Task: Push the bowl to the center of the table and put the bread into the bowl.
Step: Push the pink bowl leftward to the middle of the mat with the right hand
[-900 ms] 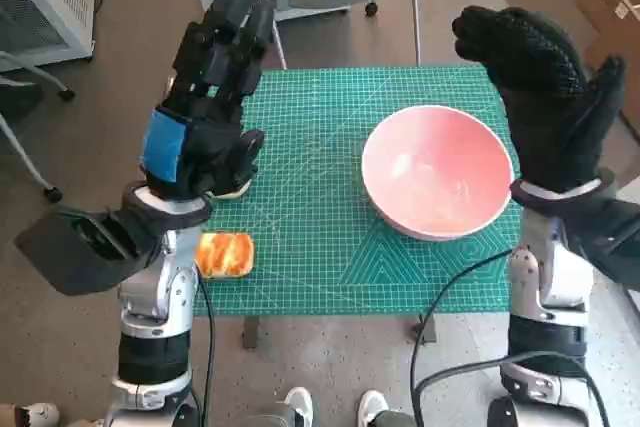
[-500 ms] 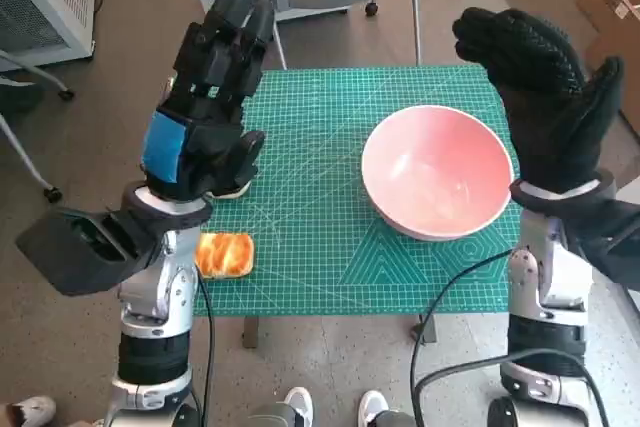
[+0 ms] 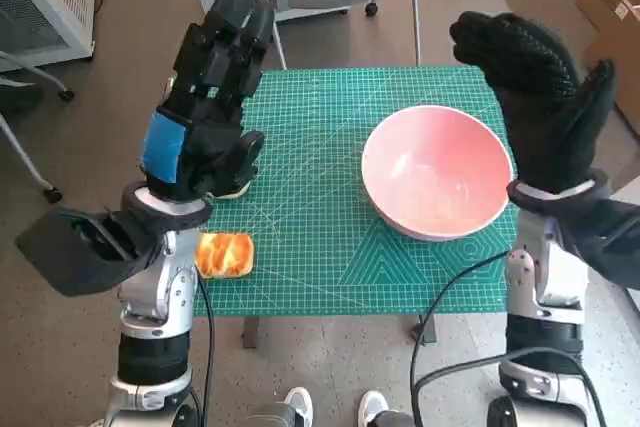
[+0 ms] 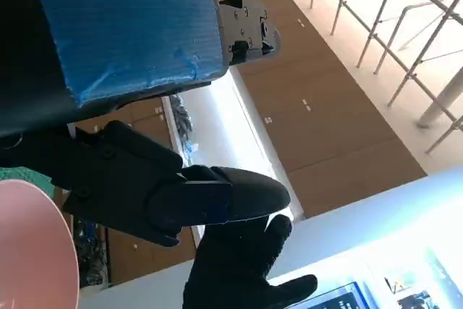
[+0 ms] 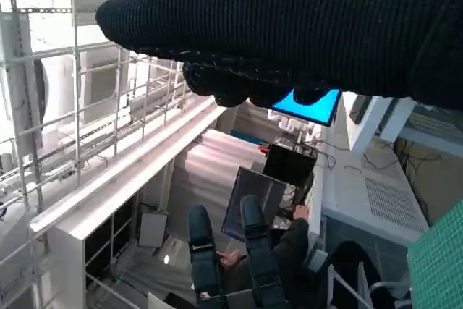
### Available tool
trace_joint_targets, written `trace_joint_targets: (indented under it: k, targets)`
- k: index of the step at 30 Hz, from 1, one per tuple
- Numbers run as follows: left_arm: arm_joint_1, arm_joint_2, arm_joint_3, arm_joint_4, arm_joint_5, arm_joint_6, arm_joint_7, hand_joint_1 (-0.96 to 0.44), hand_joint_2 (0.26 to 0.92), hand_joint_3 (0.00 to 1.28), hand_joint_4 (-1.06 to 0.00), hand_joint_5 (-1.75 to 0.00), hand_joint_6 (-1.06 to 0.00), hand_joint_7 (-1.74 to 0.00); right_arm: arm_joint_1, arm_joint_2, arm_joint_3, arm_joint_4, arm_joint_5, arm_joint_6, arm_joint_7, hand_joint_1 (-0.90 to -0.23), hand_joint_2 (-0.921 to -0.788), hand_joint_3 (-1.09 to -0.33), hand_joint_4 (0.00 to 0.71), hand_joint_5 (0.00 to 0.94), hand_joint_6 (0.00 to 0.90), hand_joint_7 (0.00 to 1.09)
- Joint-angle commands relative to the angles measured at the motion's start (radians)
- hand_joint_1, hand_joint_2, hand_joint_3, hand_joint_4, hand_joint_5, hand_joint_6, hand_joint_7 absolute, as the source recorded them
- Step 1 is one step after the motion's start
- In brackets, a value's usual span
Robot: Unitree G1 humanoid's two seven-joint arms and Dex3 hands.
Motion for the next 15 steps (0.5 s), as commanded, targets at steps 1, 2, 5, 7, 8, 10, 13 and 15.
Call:
trace_joint_targets:
  k: [1, 2, 5, 7, 8, 10, 13, 15]
  targets:
    - [0.016, 0.003, 0.005, -0.016, -0.006, -0.003, -0.001, -0.61, 0.921, 0.43, 0.00, 0.00, 0.00, -0.27, 0.003, 0.004, 0.003, 0.014, 0.004, 0.000, 0.009, -0.689, -0.921, -0.717, 0.254, 0.000, 0.391, 0.00]
    - [0.016, 0.003, 0.005, -0.016, -0.006, -0.003, -0.001, -0.61, 0.921, 0.43, 0.00, 0.00, 0.00, -0.27, 0.003, 0.002, 0.002, 0.016, 0.004, -0.002, 0.011, -0.688, -0.921, -0.717, 0.254, 0.000, 0.390, 0.00]
    - [0.017, 0.004, 0.006, -0.016, -0.006, -0.003, 0.000, -0.61, 0.921, 0.43, 0.00, 0.00, 0.00, -0.27, 0.002, -0.002, -0.002, 0.023, 0.004, -0.007, 0.013, -0.686, -0.921, -0.717, 0.253, 0.000, 0.390, 0.00]
    - [0.016, 0.005, 0.007, -0.016, -0.007, -0.002, 0.000, -0.61, 0.921, 0.43, 0.00, 0.00, 0.00, -0.27, 0.001, -0.006, -0.007, 0.032, 0.005, -0.012, 0.016, -0.684, -0.921, -0.719, 0.252, 0.000, 0.390, 0.00]
    - [0.016, 0.005, 0.008, -0.014, -0.008, -0.003, -0.001, -0.61, 0.921, 0.43, 0.00, 0.00, 0.00, -0.27, 0.000, -0.010, -0.011, 0.041, 0.007, -0.016, 0.019, -0.683, -0.921, -0.719, 0.252, 0.000, 0.389, 0.00]
    - [0.015, 0.004, 0.007, -0.012, -0.007, -0.004, 0.000, -0.61, 0.921, 0.43, 0.00, 0.00, 0.00, -0.27, -0.003, -0.019, -0.022, 0.058, 0.013, -0.020, 0.027, -0.683, -0.921, -0.728, 0.252, 0.000, 0.385, 0.00]
    - [0.013, 0.002, 0.006, -0.010, -0.005, -0.005, 0.001, -0.61, 0.921, 0.43, 0.00, 0.00, 0.00, -0.27, -0.009, -0.031, -0.038, 0.085, 0.020, -0.026, 0.038, -0.683, -0.921, -0.737, 0.247, 0.002, 0.374, 0.00]
    - [0.012, 0.000, 0.004, -0.009, -0.004, -0.004, 0.003, -0.61, 0.921, 0.43, 0.00, 0.00, 0.00, -0.27, -0.015, -0.042, -0.052, 0.113, 0.025, -0.032, 0.043, -0.685, -0.921, -0.738, 0.247, 0.003, 0.372, 0.00]
